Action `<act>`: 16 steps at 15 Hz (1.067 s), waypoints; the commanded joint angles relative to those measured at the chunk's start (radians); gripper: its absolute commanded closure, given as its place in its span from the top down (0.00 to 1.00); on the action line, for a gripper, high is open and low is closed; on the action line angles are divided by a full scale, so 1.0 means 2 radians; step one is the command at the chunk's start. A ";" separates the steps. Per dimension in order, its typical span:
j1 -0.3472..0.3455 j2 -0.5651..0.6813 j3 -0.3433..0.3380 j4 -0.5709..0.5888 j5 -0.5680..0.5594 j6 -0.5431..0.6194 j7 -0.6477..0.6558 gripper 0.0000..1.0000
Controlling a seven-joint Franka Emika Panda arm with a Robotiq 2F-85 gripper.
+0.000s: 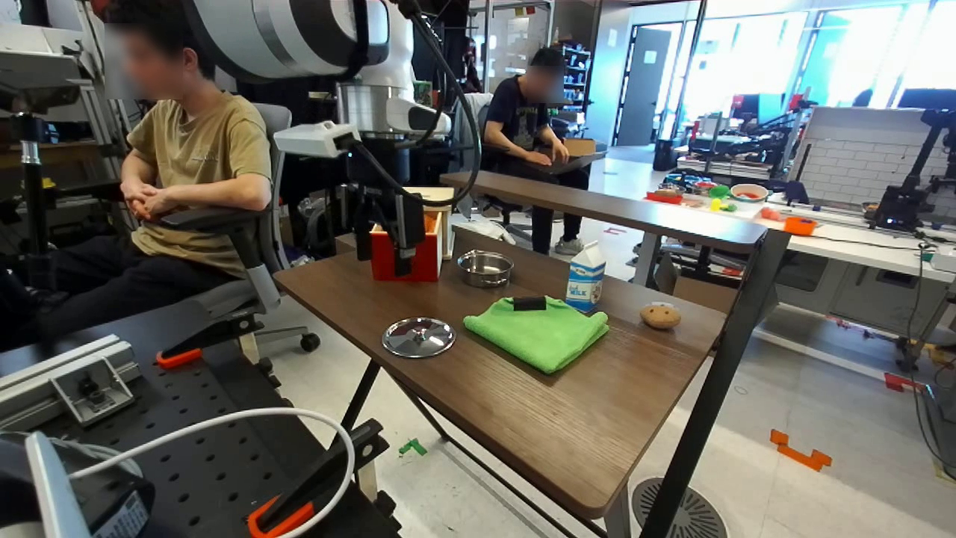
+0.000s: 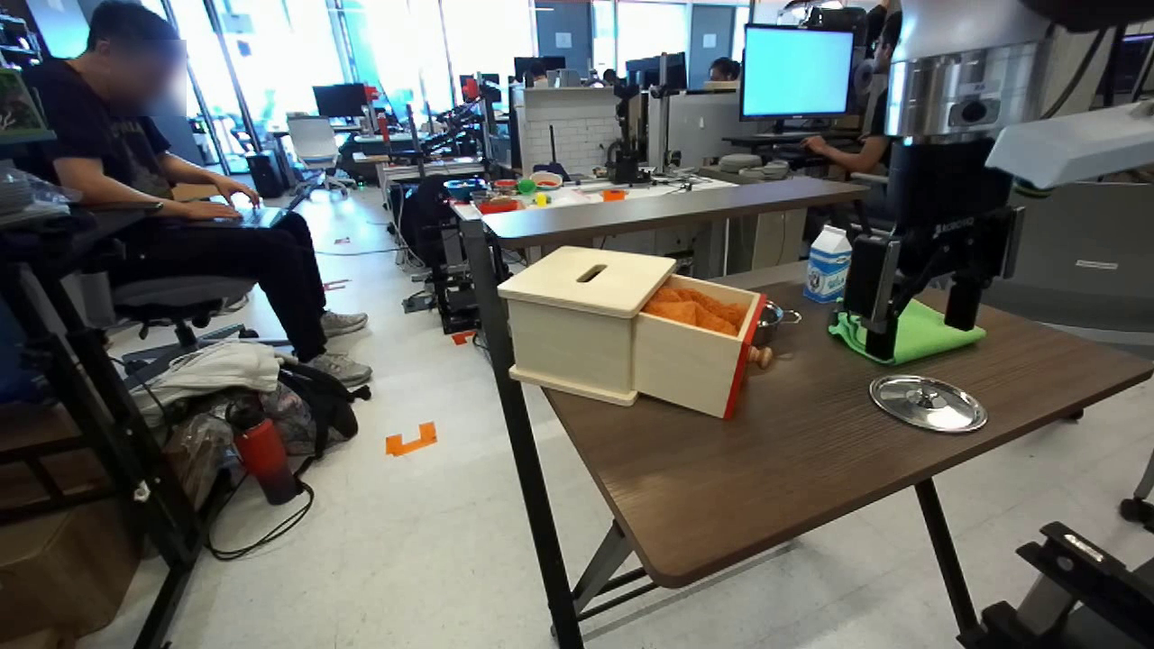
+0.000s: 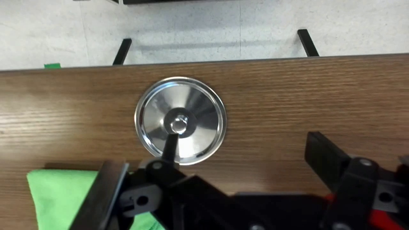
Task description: Close the chest drawer
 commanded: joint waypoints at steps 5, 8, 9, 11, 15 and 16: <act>0.005 0.084 0.003 0.060 -0.037 0.098 -0.144 1.00; -0.010 0.109 0.026 0.073 -0.026 0.156 -0.209 1.00; -0.020 0.119 0.040 0.076 -0.018 0.177 -0.232 1.00; -0.046 0.137 0.077 0.079 -0.009 0.215 -0.276 1.00; -0.104 0.168 0.147 0.087 -0.014 0.248 -0.354 1.00; -0.118 0.173 0.159 0.089 -0.015 0.248 -0.368 1.00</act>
